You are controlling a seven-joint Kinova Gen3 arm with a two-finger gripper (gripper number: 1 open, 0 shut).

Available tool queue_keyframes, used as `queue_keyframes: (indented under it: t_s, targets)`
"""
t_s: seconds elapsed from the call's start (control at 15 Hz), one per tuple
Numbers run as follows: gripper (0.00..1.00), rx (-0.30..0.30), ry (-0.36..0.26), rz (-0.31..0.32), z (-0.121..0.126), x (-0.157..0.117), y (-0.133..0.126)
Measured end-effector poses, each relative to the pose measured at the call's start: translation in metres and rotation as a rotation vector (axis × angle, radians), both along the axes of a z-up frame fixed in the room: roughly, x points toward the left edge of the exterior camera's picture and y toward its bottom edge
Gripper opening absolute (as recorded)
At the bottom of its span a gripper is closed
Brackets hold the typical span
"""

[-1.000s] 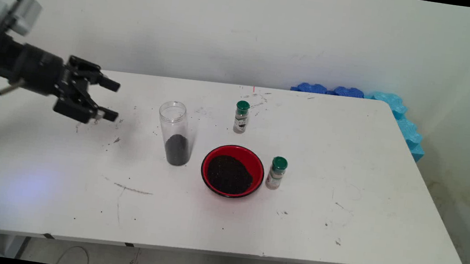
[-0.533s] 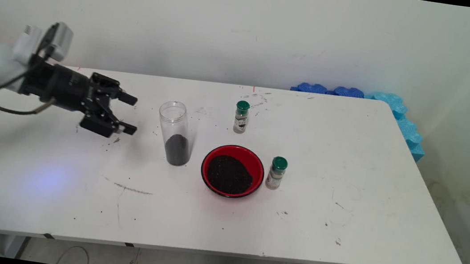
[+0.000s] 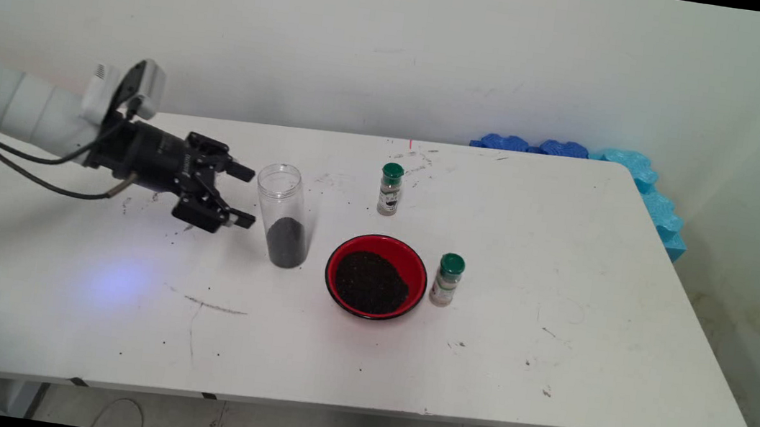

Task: Pick up the black seasoning powder from the table

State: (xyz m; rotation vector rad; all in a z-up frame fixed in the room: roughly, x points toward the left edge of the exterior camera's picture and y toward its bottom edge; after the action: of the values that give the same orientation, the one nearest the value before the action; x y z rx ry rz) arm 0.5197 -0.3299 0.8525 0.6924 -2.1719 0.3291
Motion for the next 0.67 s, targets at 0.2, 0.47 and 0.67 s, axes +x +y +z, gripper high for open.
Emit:
queue_keyframes:
  t_s: [0.2,0.47,0.67]
  targets:
    - [1.0,-0.004,0.003,-0.007,-0.006,-0.007,-0.009]
    - [1.0,-0.009,0.002,-0.013,-0.012,-0.013,-0.02]
    - [1.0,-0.012,0.005,-0.02,-0.016,-0.016,-0.026]
